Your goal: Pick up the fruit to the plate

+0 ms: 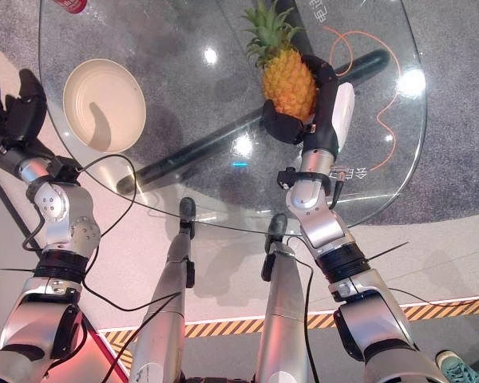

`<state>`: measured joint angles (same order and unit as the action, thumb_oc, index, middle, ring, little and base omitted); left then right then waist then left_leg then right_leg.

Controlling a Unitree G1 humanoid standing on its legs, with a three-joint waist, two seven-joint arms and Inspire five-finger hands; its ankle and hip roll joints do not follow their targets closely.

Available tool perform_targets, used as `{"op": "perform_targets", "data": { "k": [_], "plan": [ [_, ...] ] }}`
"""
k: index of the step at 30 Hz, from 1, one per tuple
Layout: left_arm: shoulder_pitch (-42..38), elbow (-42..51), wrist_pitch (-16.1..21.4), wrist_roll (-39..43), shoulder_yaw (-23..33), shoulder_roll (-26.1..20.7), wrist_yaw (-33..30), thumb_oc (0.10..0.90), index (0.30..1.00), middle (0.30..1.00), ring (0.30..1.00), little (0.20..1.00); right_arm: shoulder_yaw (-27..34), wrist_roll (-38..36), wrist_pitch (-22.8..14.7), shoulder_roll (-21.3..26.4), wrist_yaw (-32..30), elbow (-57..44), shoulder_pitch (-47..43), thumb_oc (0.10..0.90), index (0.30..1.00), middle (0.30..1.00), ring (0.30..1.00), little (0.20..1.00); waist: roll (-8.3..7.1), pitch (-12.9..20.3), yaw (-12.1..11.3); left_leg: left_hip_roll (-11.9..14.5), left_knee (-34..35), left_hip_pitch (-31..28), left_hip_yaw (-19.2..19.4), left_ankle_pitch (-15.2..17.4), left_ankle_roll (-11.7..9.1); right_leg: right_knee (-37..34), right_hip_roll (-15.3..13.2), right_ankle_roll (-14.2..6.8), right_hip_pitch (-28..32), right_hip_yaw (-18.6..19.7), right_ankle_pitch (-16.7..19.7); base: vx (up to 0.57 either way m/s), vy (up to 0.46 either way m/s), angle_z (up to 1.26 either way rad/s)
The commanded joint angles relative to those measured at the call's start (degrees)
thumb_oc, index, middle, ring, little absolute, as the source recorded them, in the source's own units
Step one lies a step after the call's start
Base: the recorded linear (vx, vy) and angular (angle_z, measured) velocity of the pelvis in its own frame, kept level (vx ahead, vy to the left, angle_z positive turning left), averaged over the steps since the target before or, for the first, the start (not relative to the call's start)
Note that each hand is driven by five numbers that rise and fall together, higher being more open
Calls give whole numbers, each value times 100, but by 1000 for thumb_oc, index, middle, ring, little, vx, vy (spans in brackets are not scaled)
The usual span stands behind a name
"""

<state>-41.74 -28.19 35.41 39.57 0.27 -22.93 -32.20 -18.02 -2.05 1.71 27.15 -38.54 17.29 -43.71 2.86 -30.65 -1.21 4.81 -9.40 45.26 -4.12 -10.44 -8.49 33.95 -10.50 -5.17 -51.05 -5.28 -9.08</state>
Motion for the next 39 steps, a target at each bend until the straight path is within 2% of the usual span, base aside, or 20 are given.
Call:
{"op": "perform_targets", "data": {
  "k": [1,5,14,25,30,35,39],
  "plan": [
    [-275,406,543,-342,129,-229,414,800,900,900,900,900,341,653,-962,61,-99,-1046,-374,100,300,300,300,200,-100,86,94,-448,-631,-75,298,693,388,-1449,419,-10,596,-96,908,-2,2,-3],
    [-277,619,493,-288,39,-171,574,800,900,900,900,900,365,731,-998,49,-110,-1166,-377,100,300,300,300,200,-113,86,113,-451,-637,-121,299,748,382,-1447,433,-28,637,-77,870,0,0,-1],
    [-298,962,355,-158,-91,-43,922,800,900,900,900,900,442,1023,-1364,10,-206,-1450,-391,100,300,300,300,200,-137,86,157,-458,-601,-91,316,694,386,-1516,455,-55,616,-56,950,0,0,0],
    [-193,1095,225,67,-175,-1,1349,800,900,900,900,900,444,1190,-1613,35,-204,-1734,-426,100,300,300,300,200,-157,86,162,-444,-610,-104,325,739,370,-1539,460,-75,647,-53,920,0,0,0],
    [-182,1148,126,340,-238,5,1650,800,900,900,900,900,418,1195,-1841,69,-184,-1780,-459,100,300,300,300,200,-157,86,165,-454,-597,-105,327,729,373,-1557,464,-84,654,-57,927,0,0,0],
    [-167,1229,-195,735,-306,24,2149,800,900,900,900,900,392,1192,-1974,70,-60,-1870,-510,100,300,300,300,200,-150,86,163,-456,-597,-94,338,720,372,-1573,458,-94,649,-68,944,0,0,0],
    [-121,1275,-661,1486,-404,76,2666,800,900,900,900,900,316,1133,-2108,157,118,-1961,-557,100,300,300,300,200,-143,86,169,-453,-578,-107,351,705,374,-1595,449,-101,665,-79,960,0,0,0]
  ]
}}
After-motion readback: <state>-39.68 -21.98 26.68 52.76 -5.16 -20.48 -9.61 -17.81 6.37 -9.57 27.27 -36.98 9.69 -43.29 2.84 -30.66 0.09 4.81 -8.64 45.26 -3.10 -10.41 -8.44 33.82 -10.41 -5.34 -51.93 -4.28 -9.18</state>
